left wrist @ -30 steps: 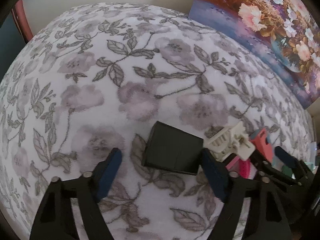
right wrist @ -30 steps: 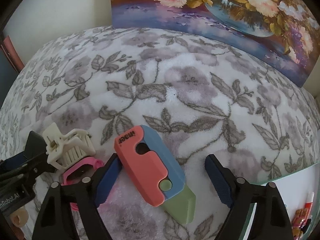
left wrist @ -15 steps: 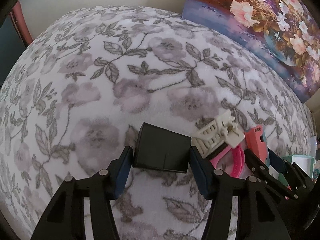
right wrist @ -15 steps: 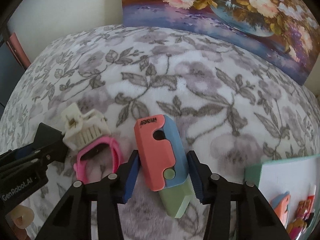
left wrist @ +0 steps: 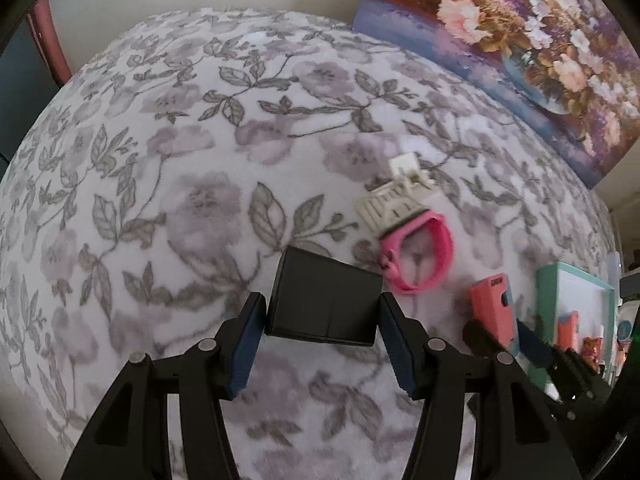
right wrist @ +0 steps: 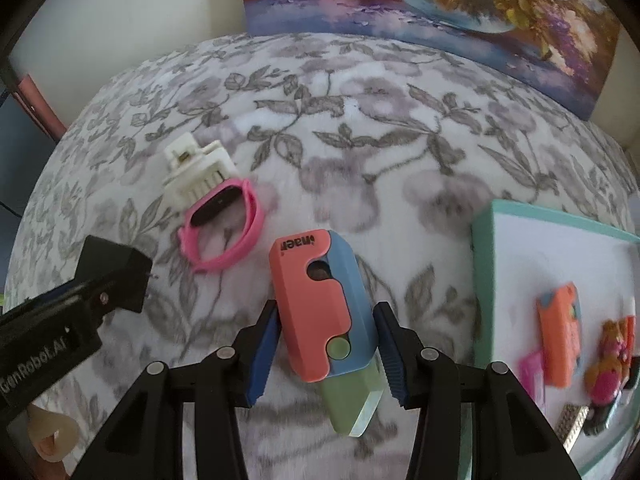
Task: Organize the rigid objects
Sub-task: 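Carry the black charger and coral knife toy over the white tray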
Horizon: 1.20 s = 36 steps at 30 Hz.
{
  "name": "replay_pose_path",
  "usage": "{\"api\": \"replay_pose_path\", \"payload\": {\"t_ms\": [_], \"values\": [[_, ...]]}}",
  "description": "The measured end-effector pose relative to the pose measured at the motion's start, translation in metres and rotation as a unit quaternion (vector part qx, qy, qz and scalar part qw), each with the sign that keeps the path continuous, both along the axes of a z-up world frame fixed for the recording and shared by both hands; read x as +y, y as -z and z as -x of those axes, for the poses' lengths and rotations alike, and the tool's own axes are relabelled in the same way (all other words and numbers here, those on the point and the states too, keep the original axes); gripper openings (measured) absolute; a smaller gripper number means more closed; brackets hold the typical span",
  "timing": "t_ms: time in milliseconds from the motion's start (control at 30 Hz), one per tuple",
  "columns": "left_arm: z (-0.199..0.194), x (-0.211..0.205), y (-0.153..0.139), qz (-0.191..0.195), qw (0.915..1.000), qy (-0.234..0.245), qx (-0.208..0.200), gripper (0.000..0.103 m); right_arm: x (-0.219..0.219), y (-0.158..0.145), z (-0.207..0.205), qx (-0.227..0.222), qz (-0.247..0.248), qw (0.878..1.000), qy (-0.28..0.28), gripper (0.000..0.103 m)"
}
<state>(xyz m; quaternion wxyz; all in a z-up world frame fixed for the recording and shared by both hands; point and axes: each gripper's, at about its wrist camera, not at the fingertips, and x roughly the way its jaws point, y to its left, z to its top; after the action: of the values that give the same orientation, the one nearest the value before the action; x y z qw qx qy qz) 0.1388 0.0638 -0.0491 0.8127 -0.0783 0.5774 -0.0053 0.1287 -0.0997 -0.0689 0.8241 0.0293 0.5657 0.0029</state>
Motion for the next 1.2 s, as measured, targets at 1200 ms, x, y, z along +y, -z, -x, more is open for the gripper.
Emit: {"api": "replay_pose_path", "payload": {"t_ms": [1200], "values": [[0.086,-0.156,-0.055,-0.008,0.9949,0.086,-0.051,0.059,-0.17,-0.07,0.115,-0.045,-0.055,0.976,0.206,0.05]]}}
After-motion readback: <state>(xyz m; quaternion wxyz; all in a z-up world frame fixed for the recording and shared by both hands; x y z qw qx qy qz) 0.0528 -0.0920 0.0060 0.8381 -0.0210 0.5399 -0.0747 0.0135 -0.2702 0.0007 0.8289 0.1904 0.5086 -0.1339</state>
